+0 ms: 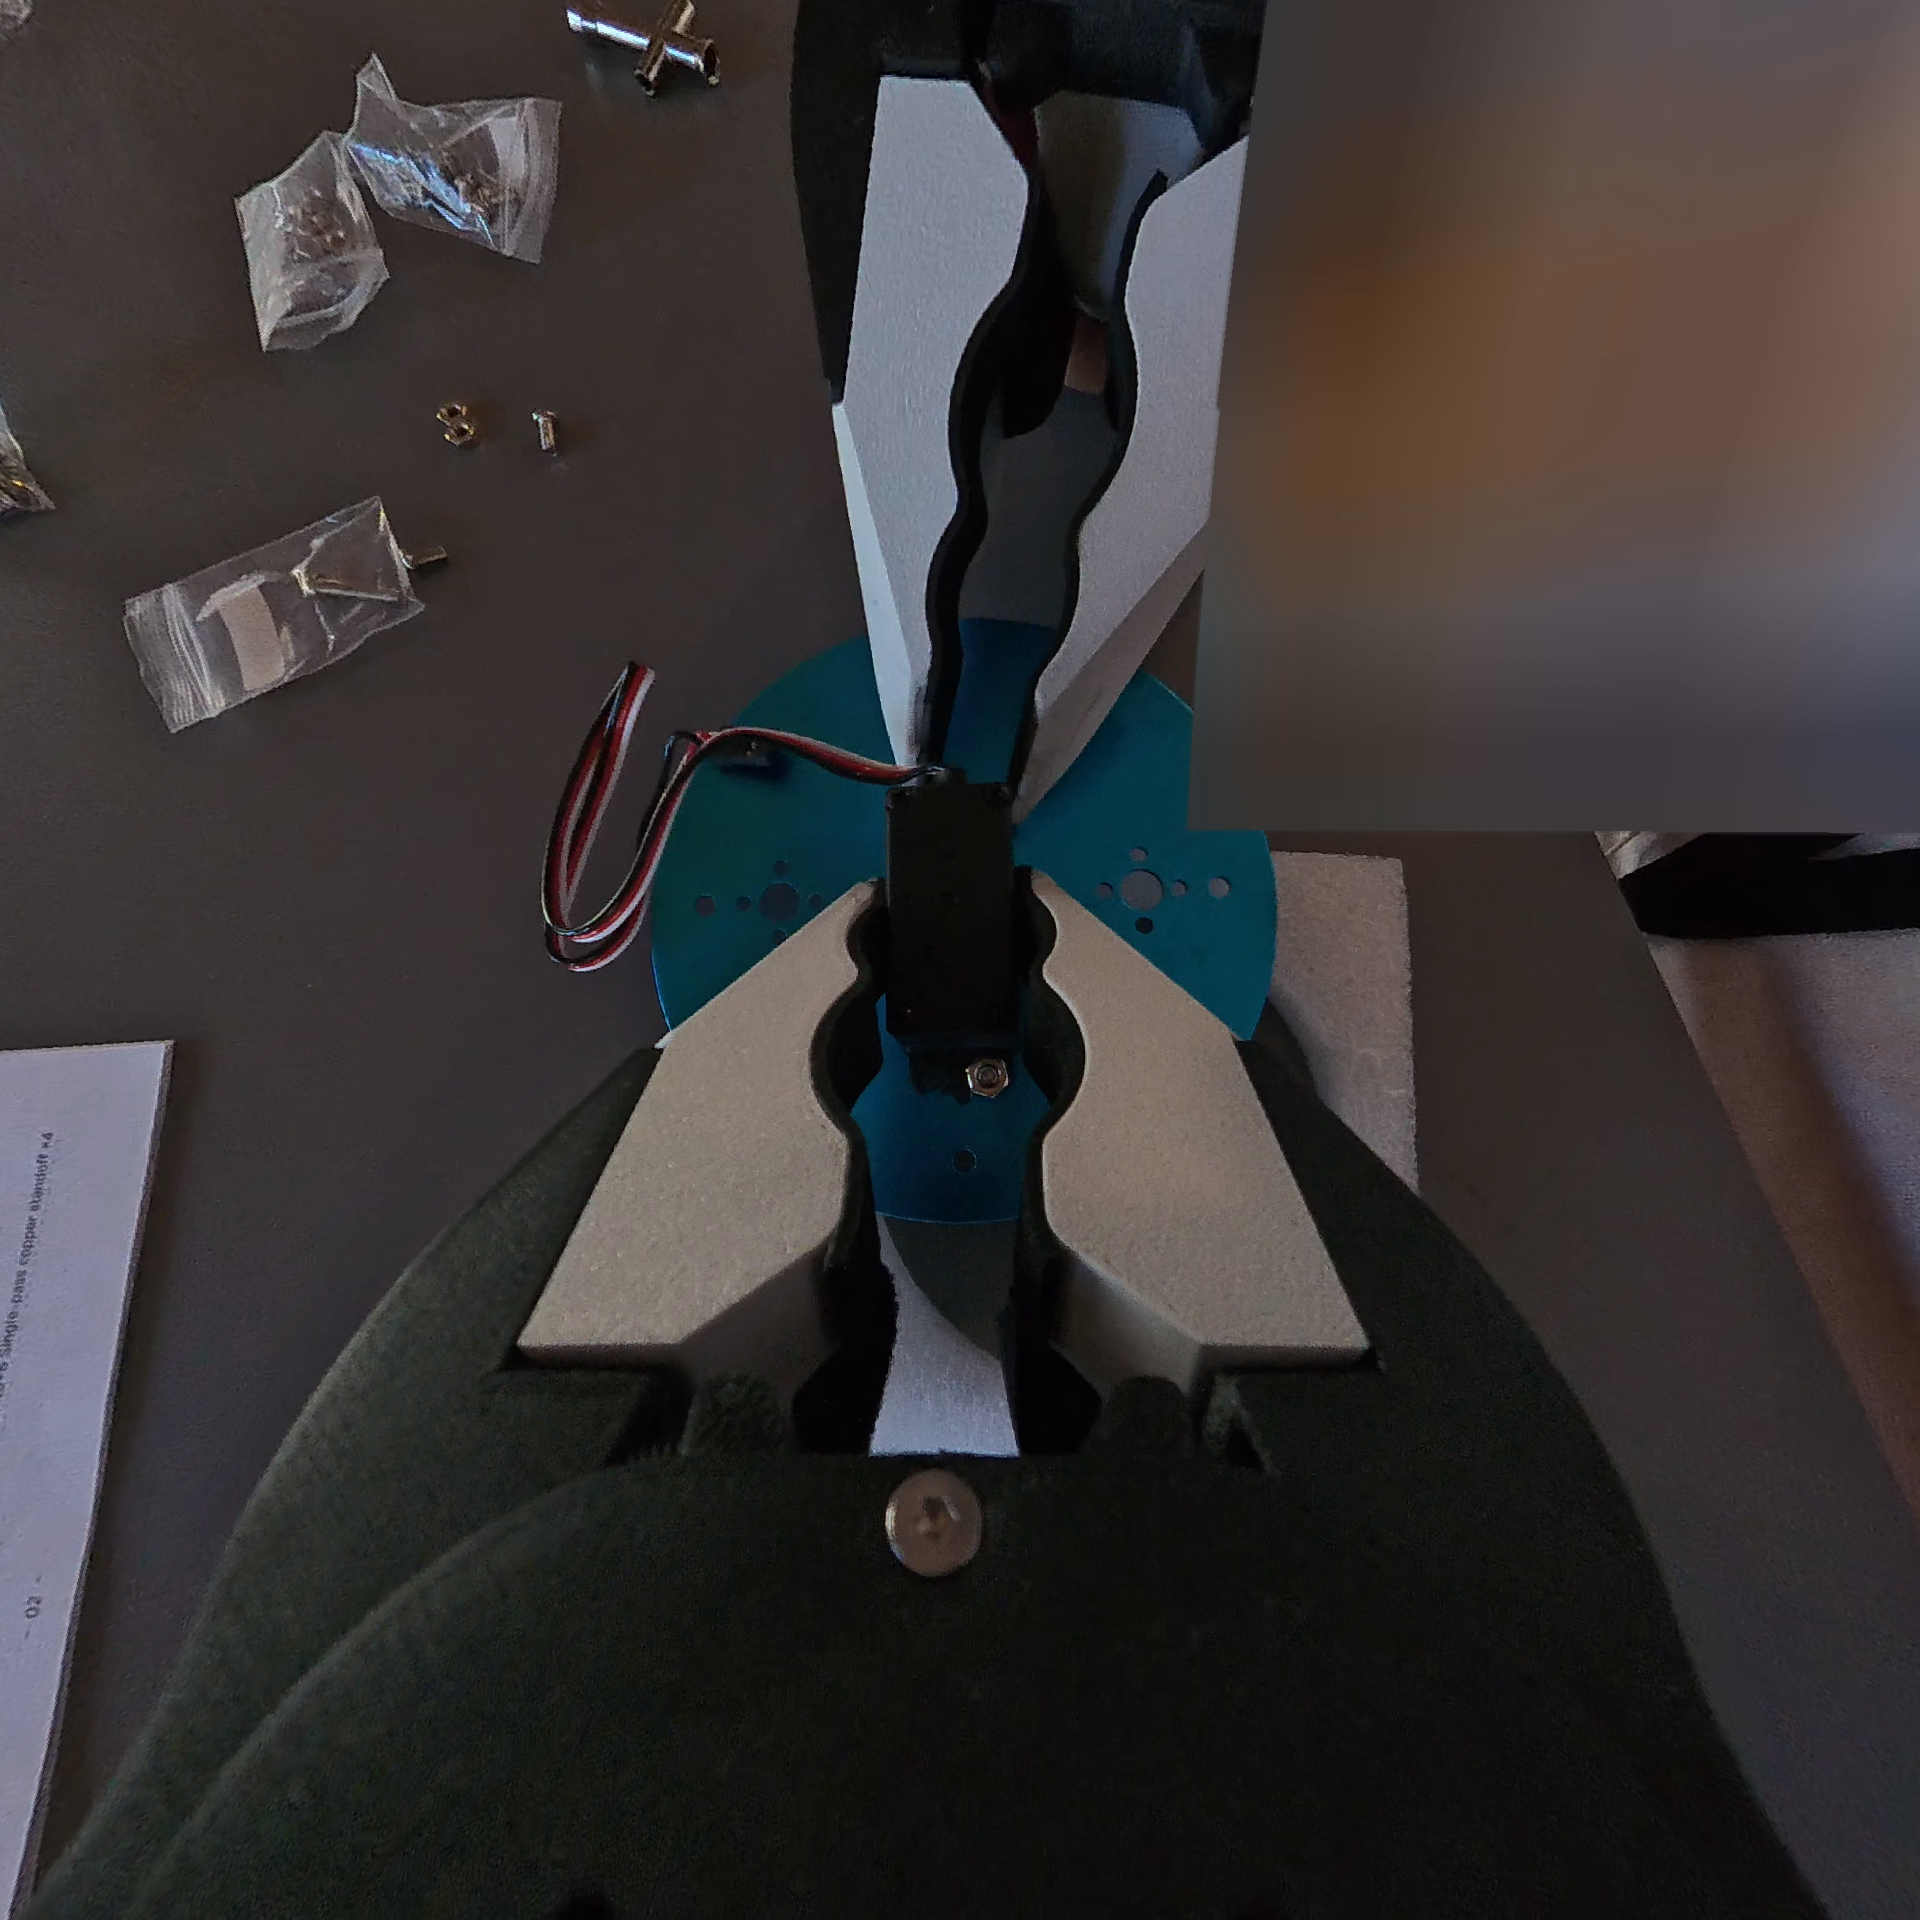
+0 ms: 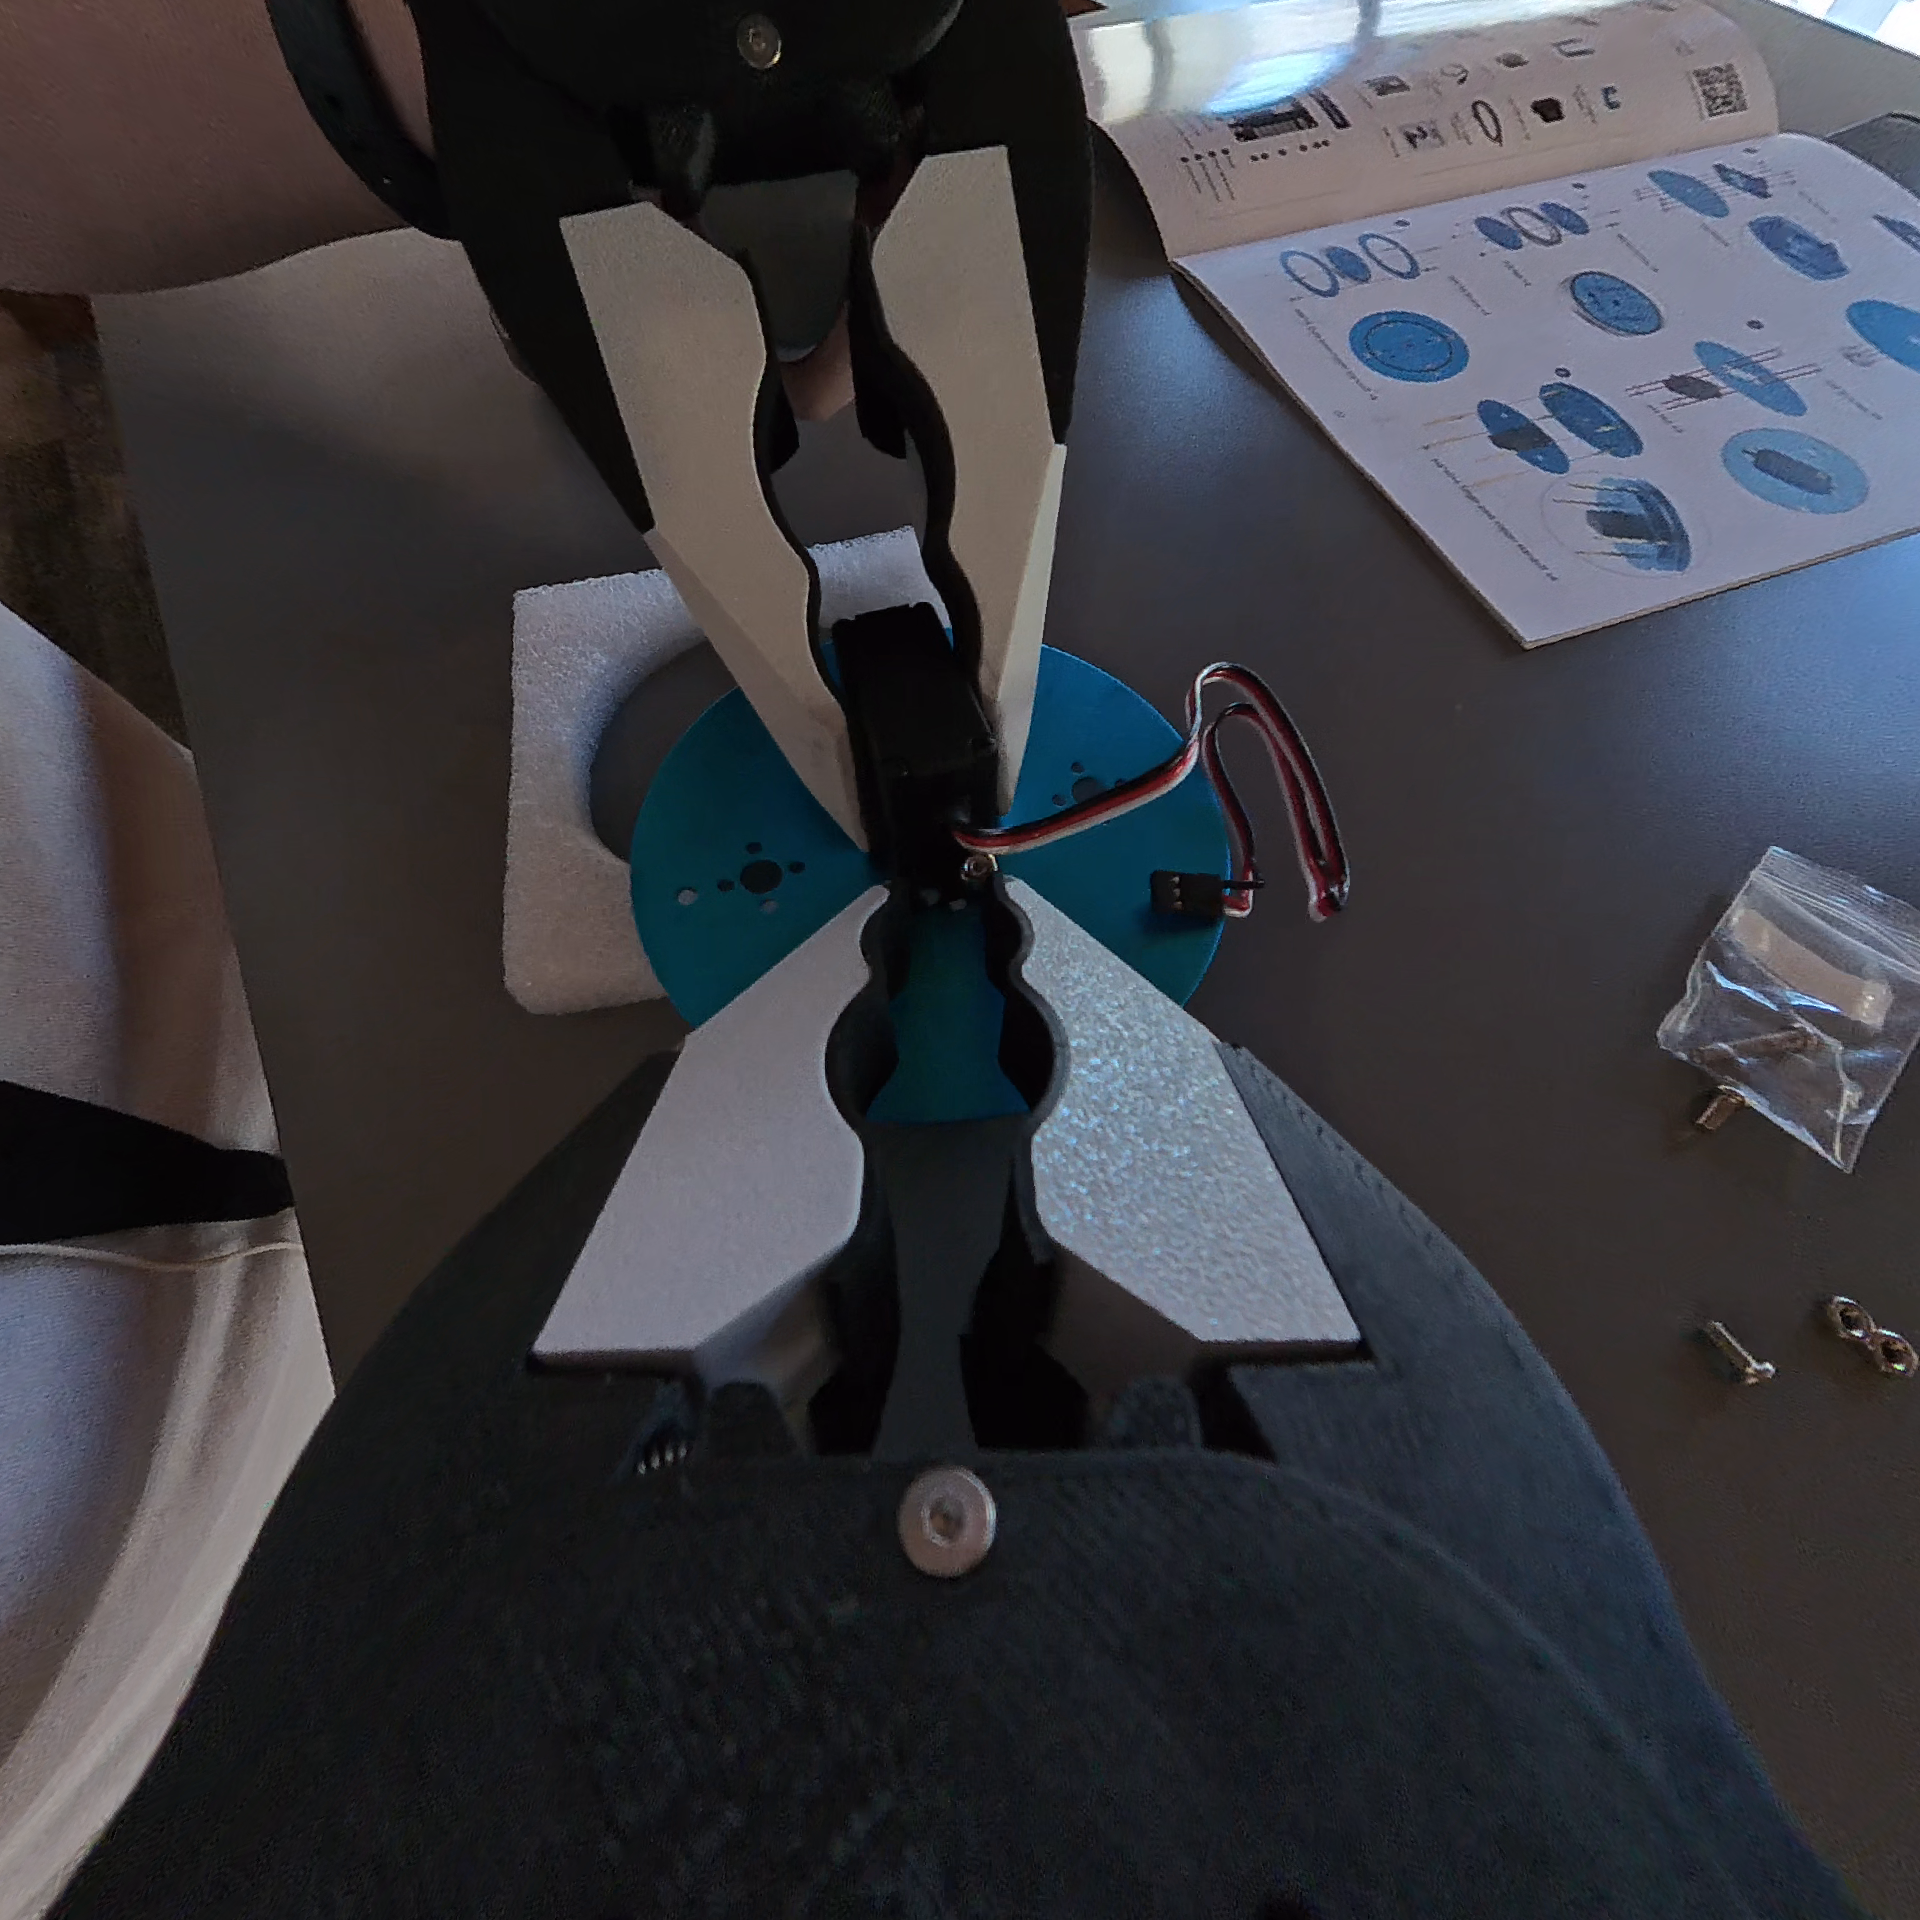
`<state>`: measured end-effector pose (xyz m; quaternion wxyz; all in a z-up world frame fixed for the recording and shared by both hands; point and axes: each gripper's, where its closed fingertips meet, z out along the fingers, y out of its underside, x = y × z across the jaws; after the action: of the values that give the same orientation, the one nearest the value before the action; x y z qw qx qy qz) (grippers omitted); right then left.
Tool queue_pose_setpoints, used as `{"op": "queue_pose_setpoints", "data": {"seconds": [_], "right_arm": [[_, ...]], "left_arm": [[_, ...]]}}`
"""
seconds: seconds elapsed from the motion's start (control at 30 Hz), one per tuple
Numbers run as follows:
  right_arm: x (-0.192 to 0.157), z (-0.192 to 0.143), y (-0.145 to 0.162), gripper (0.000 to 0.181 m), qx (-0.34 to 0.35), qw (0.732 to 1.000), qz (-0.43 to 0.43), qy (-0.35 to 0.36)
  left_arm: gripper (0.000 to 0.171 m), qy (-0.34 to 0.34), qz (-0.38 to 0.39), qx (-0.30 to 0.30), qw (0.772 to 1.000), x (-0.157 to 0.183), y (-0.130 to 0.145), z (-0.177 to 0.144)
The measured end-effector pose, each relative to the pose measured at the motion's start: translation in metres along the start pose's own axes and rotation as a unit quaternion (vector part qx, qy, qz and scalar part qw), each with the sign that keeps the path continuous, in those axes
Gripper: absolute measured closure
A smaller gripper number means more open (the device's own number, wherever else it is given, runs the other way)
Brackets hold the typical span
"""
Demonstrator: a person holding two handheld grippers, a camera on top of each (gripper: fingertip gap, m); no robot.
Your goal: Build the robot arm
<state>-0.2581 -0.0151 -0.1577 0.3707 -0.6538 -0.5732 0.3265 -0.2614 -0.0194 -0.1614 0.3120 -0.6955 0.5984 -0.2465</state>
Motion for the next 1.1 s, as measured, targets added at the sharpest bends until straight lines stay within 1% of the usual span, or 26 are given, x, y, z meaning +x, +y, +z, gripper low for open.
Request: {"op": "queue_pose_setpoints", "data": {"seconds": [0.17,0.37,0.43,0.6,0.9,0.93,0.97,1.03,1.1], "right_arm": [[0.0010,0.0009,-0.0016,0.163,0.004,1.000,0.018,-0.017],[-0.0008,0.0038,-0.0015,0.163,-0.001,0.999,0.018,-0.043],[-0.0004,0.0037,-0.0009,0.163,-0.002,0.999,0.030,-0.039],[-0.0003,0.0031,-0.0001,0.163,-0.003,1.000,0.012,-0.003],[0.0008,0.0006,0.0019,0.166,-0.003,0.999,0.024,0.036],[0.0004,0.0000,0.0018,0.167,-0.003,0.999,0.022,0.038],[-0.0016,-0.0007,0.0014,0.173,0.000,0.999,0.021,0.031],[-0.0021,-0.0020,0.0002,0.175,0.006,0.999,0.035,0.020],[0.0011,-0.0022,-0.0006,0.167,0.010,0.999,0.045,0.018]], "left_arm": [[0.149,0.002,0.005,-0.001,1.000,0.0004,-0.0003,0.0001],[0.149,0.003,0.009,-0.003,1.000,0.0009,-0.0002,0.0006],[0.149,0.004,0.003,0.000,1.000,0.0006,-0.0001,0.0007],[0.149,0.002,0.006,0.001,1.000,0.0007,0.0000,0.0006],[0.149,0.003,0.000,0.001,1.000,0.0002,-0.0004,0.0008],[0.149,0.003,-0.001,0.001,1.000,0.0000,-0.0003,0.0005],[0.149,0.002,-0.003,0.002,1.000,-0.0005,-0.0002,0.0003],[0.149,0.004,-0.002,0.005,1.000,-0.0002,-0.0005,0.0004],[0.149,0.004,0.005,0.003,1.000,0.0003,-0.0008,0.0008]]}}
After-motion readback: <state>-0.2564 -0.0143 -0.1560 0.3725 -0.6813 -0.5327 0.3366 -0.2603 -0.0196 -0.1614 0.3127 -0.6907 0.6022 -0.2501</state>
